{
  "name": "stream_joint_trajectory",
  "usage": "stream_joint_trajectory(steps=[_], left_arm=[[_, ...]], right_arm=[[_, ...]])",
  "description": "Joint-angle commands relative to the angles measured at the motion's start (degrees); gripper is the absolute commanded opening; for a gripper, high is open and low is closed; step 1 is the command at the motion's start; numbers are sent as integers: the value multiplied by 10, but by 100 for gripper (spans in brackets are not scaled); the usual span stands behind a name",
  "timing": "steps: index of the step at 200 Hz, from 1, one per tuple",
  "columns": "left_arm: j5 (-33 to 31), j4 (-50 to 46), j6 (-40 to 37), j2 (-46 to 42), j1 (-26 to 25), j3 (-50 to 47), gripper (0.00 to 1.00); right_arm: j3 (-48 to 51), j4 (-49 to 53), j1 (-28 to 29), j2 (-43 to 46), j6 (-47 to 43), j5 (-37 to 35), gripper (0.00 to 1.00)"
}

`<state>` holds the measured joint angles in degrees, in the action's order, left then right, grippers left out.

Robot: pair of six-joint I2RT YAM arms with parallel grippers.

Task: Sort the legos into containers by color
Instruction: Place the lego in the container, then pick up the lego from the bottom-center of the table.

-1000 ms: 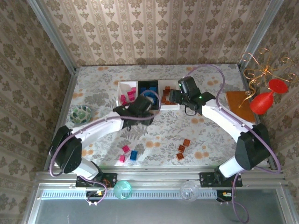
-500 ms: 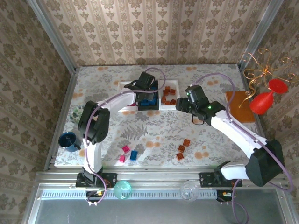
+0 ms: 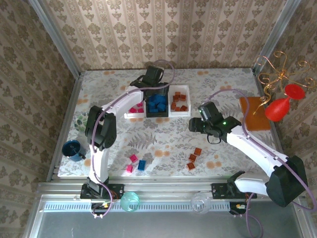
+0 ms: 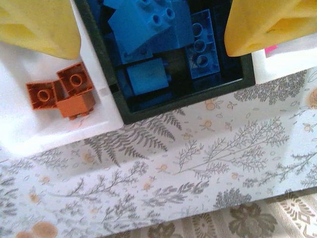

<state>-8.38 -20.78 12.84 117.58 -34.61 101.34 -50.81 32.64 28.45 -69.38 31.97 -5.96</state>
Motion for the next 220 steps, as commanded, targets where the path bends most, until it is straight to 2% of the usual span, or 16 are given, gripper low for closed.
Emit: stream_joint_trajectory(steps=[1,41,44,48,123,185,220], left_arm=[[36,8,12,-58,-1,-16,81],[70,94,46,-207,-27,-172,93],[71,100,47,-218,-31,-185,98],[71,105,49,-231,-35,-202,100],[15,119,56,-428,-139,-457,100],[-25,89,93,-543,-144,-573,100],[-38,75,96,-584,-143,-593,100]], right_arm=[[24,36,9,15,25,12,68],[69,45,28,7,57,14,66],[72,46,30,5,58,14,66],[75,46,33,2,60,15,66],[107,-4,56,-56,174,36,63],[123,39,71,-90,214,26,59],[126,43,69,-98,219,13,46]])
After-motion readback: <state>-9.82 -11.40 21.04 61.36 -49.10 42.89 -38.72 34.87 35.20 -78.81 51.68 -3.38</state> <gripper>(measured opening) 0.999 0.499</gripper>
